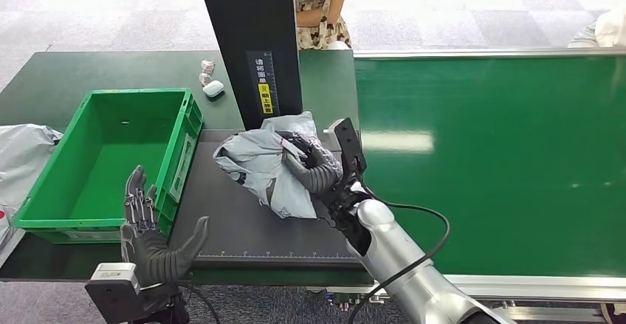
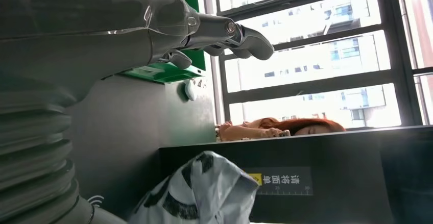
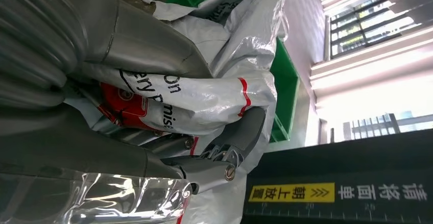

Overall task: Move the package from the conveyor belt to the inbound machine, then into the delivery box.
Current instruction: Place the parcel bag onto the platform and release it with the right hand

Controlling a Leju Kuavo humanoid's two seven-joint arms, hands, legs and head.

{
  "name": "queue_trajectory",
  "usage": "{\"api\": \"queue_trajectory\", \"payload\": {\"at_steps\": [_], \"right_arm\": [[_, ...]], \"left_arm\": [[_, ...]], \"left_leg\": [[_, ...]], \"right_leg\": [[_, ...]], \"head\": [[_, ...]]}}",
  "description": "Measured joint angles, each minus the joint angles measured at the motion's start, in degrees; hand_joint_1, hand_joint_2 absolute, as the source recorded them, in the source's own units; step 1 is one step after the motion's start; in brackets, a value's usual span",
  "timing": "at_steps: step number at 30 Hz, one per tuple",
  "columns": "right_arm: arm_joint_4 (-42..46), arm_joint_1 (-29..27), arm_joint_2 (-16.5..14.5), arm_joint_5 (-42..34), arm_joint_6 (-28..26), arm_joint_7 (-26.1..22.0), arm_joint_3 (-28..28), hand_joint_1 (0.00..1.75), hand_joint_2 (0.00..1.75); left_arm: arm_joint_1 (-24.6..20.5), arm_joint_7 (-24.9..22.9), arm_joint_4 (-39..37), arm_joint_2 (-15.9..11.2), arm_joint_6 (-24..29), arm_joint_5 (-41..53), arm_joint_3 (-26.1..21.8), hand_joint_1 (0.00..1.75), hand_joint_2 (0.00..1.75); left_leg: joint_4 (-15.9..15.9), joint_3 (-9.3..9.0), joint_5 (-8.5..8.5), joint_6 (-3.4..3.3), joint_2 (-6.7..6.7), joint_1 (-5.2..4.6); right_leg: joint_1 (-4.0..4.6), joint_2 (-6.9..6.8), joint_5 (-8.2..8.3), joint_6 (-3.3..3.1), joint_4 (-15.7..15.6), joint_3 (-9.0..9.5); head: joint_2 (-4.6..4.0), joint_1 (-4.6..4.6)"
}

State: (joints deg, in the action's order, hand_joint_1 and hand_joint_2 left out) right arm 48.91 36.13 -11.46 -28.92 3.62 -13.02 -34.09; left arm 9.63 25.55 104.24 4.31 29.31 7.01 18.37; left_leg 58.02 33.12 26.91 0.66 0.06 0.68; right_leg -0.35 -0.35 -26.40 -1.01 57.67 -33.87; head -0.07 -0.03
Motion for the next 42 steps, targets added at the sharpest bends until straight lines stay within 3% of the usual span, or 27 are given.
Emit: {"api": "queue_trajectory", "payload": {"at_steps": [3,9,12,20,28,32,36,39,42], "right_arm": [[-1.1,1.0,-0.8,0.9,0.0,1.2,-0.9,0.0,1.75],[-2.3,2.2,-1.1,1.2,0.9,2.1,-2.1,0.0,1.75],[1.3,0.9,-0.3,-1.3,1.8,1.3,-1.8,0.0,1.75],[17.0,-6.8,3.8,-5.9,2.9,-0.5,1.7,0.0,1.75],[31.7,-18.3,6.7,-7.5,4.9,-4.0,7.8,0.0,1.75],[37.8,-24.7,6.9,-6.4,2.9,-6.8,12.3,0.0,1.75],[43.2,-32.1,6.9,-2.9,3.1,-6.8,17.8,0.0,1.75],[44.8,-34.9,6.8,-1.1,4.0,-5.7,20.6,0.0,1.75],[45.5,-36.7,6.7,-0.4,4.6,-5.2,22.4,0.0,1.75]], "left_arm": [[-0.2,-0.2,0.0,0.1,-0.1,0.0,0.0,0.0,1.75],[-0.7,-1.0,0.0,0.4,-0.3,0.7,0.0,0.0,1.75],[-0.6,-0.8,0.0,0.4,0.3,1.0,0.0,0.0,1.75],[0.9,0.2,0.9,0.3,1.7,1.1,0.0,0.0,1.75],[2.5,0.0,2.9,0.3,2.0,3.7,-0.3,0.0,1.75],[2.8,-5.2,3.7,0.2,-0.6,15.9,-0.3,0.0,1.75],[1.3,-14.7,3.7,-0.6,-9.0,35.1,0.7,0.0,1.75],[-2.6,-19.1,1.5,-1.1,-13.6,45.0,2.3,0.0,1.75],[-9.2,-21.1,-4.3,-1.7,-18.1,49.3,4.3,0.0,1.75]], "left_leg": [[0.0,0.01,0.0,0.0,0.0,-0.02],[0.0,0.01,0.0,0.0,-0.01,-0.02],[0.0,0.0,0.0,0.0,-0.01,-0.02],[0.0,0.02,0.06,-0.06,-0.01,-0.03],[0.0,0.06,0.09,-0.05,-0.01,-0.03],[0.0,0.07,0.09,-0.06,-0.16,-0.03],[0.0,0.1,0.11,-0.07,-0.13,-0.04],[0.0,0.09,0.1,-0.08,-0.13,-0.05],[0.0,0.09,0.04,-0.11,-0.16,-0.05]], "right_leg": [[-0.01,0.01,0.0,0.0,0.0,-0.01],[-0.01,-0.02,0.01,0.01,0.0,-0.01],[-0.01,-0.02,0.0,0.01,0.0,-0.03],[-0.01,-0.02,-0.01,0.02,-0.1,-0.05],[-0.01,-0.03,-0.02,0.03,-0.1,-0.09],[-0.01,-0.17,-0.06,0.07,-0.1,-0.06],[-0.02,-0.15,-0.06,0.08,-0.1,-0.07],[-0.03,-0.15,-0.05,0.08,-0.1,-0.07],[-0.03,-0.2,0.02,0.05,-0.1,-0.07]], "head": [[0.0,-0.01],[0.0,-0.02],[0.0,-0.02],[0.0,-0.01],[0.0,-0.01],[0.0,0.0],[0.0,-0.01],[0.0,0.0],[0.0,0.0]]}}
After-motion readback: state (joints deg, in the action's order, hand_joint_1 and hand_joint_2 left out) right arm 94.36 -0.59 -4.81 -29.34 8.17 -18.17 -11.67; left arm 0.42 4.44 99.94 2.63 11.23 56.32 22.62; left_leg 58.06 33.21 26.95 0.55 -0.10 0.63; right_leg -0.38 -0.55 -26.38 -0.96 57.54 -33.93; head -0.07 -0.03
